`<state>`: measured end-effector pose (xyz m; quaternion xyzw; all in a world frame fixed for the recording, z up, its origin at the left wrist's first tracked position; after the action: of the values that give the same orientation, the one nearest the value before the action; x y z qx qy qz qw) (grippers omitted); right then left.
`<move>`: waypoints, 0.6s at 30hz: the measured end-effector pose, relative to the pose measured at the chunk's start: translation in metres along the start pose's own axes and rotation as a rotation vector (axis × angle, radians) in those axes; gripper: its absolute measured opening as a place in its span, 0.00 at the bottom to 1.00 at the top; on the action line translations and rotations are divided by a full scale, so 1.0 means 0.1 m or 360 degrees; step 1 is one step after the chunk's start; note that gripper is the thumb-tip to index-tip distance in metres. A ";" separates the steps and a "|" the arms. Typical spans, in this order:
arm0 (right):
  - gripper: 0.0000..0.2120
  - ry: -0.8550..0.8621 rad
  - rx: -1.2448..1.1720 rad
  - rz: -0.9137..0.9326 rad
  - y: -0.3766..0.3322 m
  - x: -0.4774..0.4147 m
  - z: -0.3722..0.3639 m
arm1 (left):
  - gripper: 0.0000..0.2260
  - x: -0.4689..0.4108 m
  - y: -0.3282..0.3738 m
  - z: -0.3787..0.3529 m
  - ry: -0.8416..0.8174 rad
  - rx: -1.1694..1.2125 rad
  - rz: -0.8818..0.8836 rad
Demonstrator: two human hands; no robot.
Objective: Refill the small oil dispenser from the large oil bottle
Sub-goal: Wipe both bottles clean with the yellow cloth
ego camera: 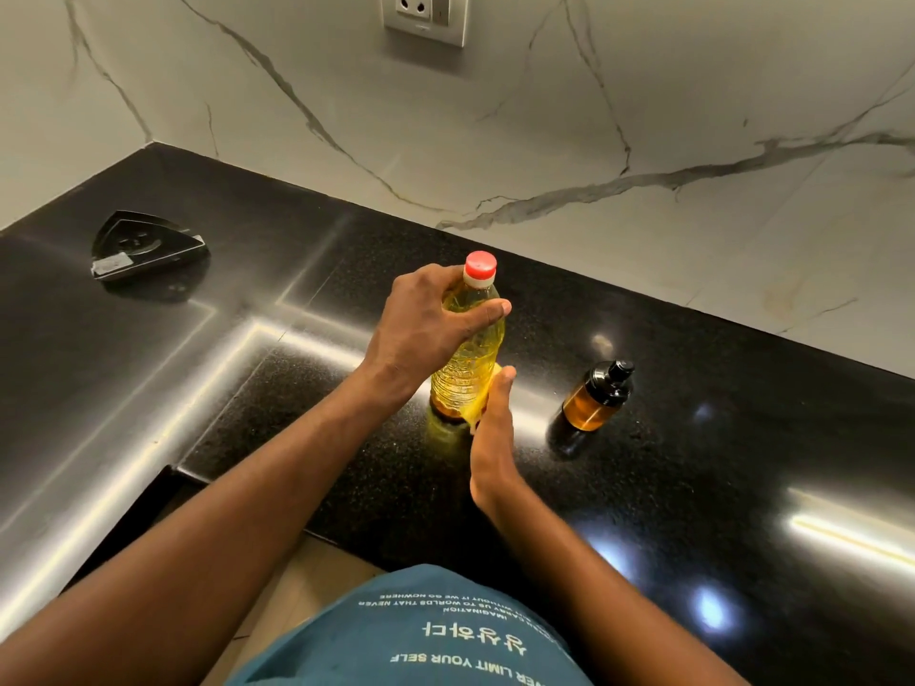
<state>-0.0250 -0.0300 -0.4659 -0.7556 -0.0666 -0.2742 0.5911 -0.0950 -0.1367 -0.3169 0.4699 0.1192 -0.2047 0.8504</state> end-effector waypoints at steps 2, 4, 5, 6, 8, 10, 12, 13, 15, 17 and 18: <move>0.31 -0.0015 -0.0015 0.0050 0.08 0.10 0.00 | 0.15 -0.01 0.00 0.00 0.0013 0.0005 0.0007; 0.33 -0.0048 -0.0003 0.0022 0.06 0.09 -0.04 | 0.15 -0.01 0.01 0.00 0.0007 -0.0004 0.0000; 0.36 -0.0023 -0.0011 0.0007 0.01 0.04 -0.04 | 0.15 -0.02 0.01 0.00 -0.0002 -0.0007 -0.0007; 0.39 0.0000 -0.0026 0.0000 -0.04 -0.02 -0.04 | 0.15 -0.01 0.01 -0.01 -0.0007 -0.0010 -0.0010; 0.41 0.0013 -0.0005 -0.0049 -0.13 -0.19 -0.02 | 0.15 -0.01 0.01 -0.01 -0.0007 -0.0014 -0.0012; 0.38 0.0053 0.0021 -0.0060 -0.21 -0.30 -0.01 | 0.16 -0.01 0.01 -0.01 -0.0007 0.0004 -0.0008; 0.34 0.0065 0.0039 -0.0076 -0.22 -0.30 -0.04 | 0.16 0.00 0.01 0.00 -0.0001 0.0006 -0.0001; 0.34 0.0068 0.0044 -0.0082 -0.19 -0.26 -0.07 | 0.16 0.00 0.00 0.00 0.0004 0.0003 0.0000; 0.39 0.0093 0.0027 -0.0079 -0.08 -0.12 -0.09 | 0.16 0.00 -0.01 0.01 0.0007 0.0007 -0.0001; 0.41 0.0078 0.0004 -0.0060 -0.01 0.06 -0.09 | 0.16 0.01 -0.01 0.01 0.0013 0.0010 -0.0008; 0.38 0.0068 -0.0001 -0.0031 0.01 0.11 -0.08 | 0.17 0.02 -0.01 0.01 0.0020 0.0010 -0.0008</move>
<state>-0.0181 -0.0401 -0.4604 -0.7491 -0.0613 -0.2960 0.5895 -0.0942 -0.1384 -0.3182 0.4736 0.1249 -0.2042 0.8476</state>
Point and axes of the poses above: each hand's wrist, its own x-axis away from the middle knuckle, its own z-axis out of the back of the hand, y = z × x, the point moved 4 cm from there along -x, towards the middle knuckle, and after that the axes turned 7 degrees about -z, right-handed, at the moved point
